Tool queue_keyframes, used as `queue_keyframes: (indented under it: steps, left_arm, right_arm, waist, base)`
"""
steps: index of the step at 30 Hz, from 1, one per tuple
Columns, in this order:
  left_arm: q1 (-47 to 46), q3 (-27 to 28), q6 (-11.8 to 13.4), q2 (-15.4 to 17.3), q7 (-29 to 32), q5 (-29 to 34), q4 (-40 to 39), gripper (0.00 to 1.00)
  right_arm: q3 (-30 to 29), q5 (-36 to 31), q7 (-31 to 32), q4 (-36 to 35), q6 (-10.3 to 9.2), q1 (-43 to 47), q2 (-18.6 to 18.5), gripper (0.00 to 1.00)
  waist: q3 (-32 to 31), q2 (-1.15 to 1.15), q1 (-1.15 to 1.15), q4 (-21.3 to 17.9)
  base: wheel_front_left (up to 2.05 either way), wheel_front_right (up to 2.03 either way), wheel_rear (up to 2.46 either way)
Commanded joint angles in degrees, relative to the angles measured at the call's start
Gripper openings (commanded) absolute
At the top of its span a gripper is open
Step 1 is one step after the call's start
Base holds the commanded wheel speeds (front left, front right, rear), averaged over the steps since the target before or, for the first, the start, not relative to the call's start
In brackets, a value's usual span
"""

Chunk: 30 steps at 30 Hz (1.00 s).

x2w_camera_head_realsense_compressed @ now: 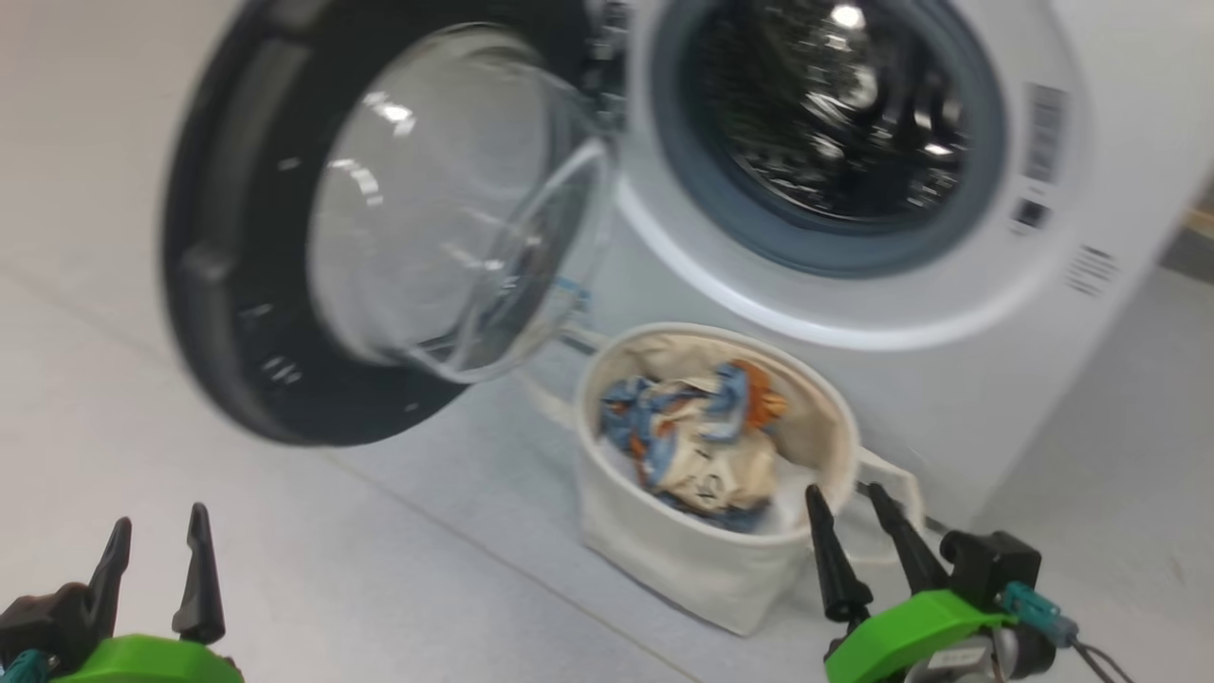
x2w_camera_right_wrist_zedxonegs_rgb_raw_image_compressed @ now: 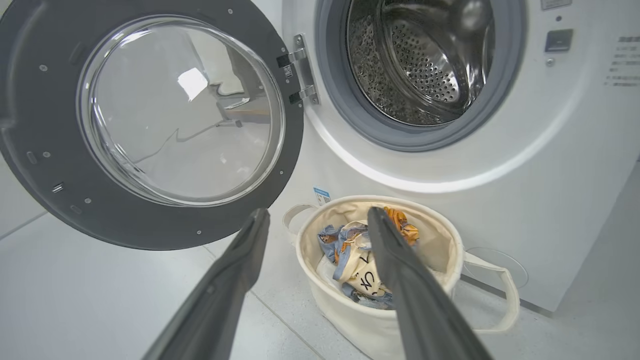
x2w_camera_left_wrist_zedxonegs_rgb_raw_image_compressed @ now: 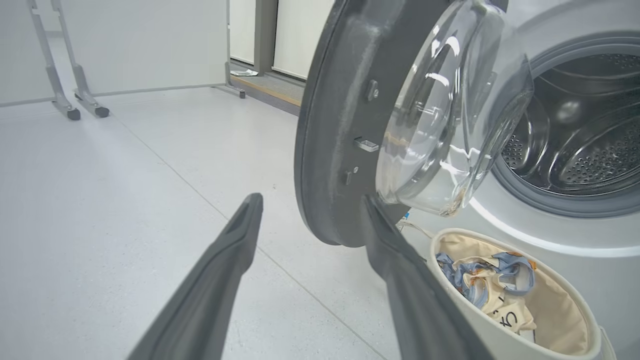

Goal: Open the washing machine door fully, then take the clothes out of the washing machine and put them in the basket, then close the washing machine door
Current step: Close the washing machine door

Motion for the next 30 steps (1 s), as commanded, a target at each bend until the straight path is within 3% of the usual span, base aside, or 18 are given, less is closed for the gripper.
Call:
queue_keyframes:
  steps: [1, 10, 27, 28, 29, 30]
  left_arm:
    - [-3.6, 1.9, 0.5, 2.1, 0.4, 0.0, -2.0, 1.0]
    - [-4.2, 4.0, 1.6, 1.8, -0.2, -1.8, -2.3, 1.0]
    - [-2.4, 5.1, 1.6, 1.1, -1.1, -3.7, -4.1, 1.0]
    - [-2.7, 5.4, 1.3, 0.9, -1.1, -4.4, -4.2, 0.82]
    - [-2.9, 5.7, 0.9, 0.8, -1.1, -5.2, -4.2, 0.17]
    - [-3.3, 6.1, 0.5, 0.5, -1.0, -6.2, -4.3, 0.0]
  right_arm:
    - [1.2, -0.2, -0.7, -2.0, 0.43, -0.7, 0.4, 1.0]
    - [4.1, -0.8, -0.7, -1.9, 0.43, -4.2, 0.1, 1.0]
    - [6.4, 0.6, -0.7, 0.1, 0.43, -6.5, -1.2, 1.0]
    - [6.4, 0.6, -0.7, 0.2, 0.43, -6.4, -1.3, 1.0]
    - [6.5, 0.6, -0.7, 0.2, 0.43, -6.4, -1.4, 1.0]
    - [6.5, 0.6, -0.7, 0.3, 0.43, -6.5, -1.5, 1.0]
  waist:
    - [-0.8, 0.0, 0.0, 4.5]
    - [2.1, 0.0, 0.0, 7.5]
    - [4.3, 0.0, 0.0, 8.0]
    - [4.4, 0.0, 0.0, 8.0]
    - [4.6, 0.0, 0.0, 8.1]
    - [4.9, 0.0, 0.0, 8.1]
  base:
    - [0.0, 0.0, 0.0]
    - [0.0, 0.0, 0.0]
    - [0.0, 0.0, 0.0]
    - [0.0, 0.0, 0.0]
    - [0.0, 0.0, 0.0]
    - [0.0, 0.0, 0.0]
